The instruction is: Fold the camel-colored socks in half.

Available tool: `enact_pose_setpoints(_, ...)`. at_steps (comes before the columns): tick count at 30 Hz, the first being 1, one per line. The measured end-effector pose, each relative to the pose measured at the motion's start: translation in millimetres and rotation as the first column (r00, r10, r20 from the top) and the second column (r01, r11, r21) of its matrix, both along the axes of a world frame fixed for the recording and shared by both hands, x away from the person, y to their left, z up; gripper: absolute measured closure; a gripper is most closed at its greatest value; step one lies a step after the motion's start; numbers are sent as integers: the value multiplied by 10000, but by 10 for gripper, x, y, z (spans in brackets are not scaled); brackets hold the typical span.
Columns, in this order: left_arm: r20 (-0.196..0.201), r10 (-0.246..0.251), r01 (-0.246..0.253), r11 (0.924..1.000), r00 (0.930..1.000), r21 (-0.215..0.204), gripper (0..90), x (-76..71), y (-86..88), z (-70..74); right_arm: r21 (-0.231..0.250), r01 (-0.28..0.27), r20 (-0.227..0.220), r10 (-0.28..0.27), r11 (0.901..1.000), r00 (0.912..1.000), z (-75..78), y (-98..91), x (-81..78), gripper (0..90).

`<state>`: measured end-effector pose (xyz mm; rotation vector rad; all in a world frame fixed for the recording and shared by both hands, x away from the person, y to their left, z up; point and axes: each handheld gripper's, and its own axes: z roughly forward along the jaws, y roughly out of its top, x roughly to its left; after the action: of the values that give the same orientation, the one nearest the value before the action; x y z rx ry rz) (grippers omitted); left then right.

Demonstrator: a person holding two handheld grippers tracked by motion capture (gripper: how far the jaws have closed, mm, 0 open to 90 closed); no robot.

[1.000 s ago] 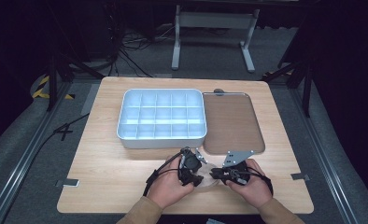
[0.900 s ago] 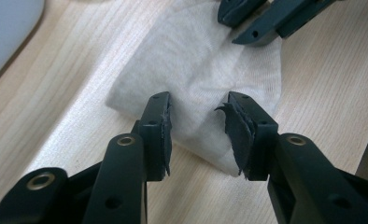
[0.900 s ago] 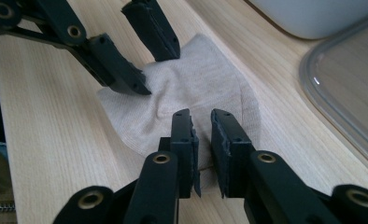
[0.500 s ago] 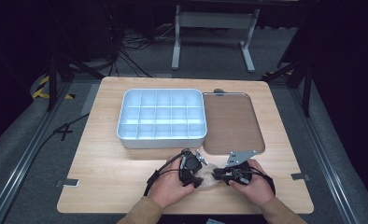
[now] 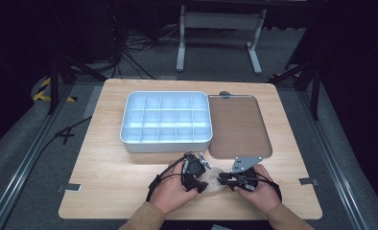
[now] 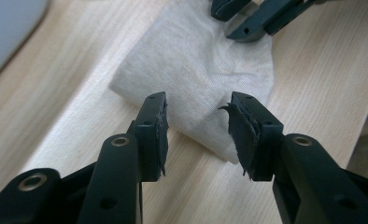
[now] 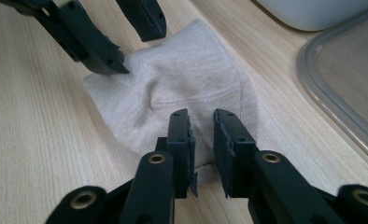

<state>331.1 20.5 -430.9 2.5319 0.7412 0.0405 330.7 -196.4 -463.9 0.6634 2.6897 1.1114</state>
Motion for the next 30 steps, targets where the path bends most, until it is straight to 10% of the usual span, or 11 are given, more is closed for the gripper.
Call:
enact_pose_setpoints(18, 391, 619, -578, 9935, 9973, -980, 575, -52, 363, 256, 1057, 349, 23, -353, 9938, 9994, 176, -107, -92, 709)
enact_pose_setpoints(30, -331, 1706, -1718, 9844, 9848, -380, 652, -16, 522, 189, 789, 529, -440, -495, 9955, 9978, 180, -19, -142, 806)
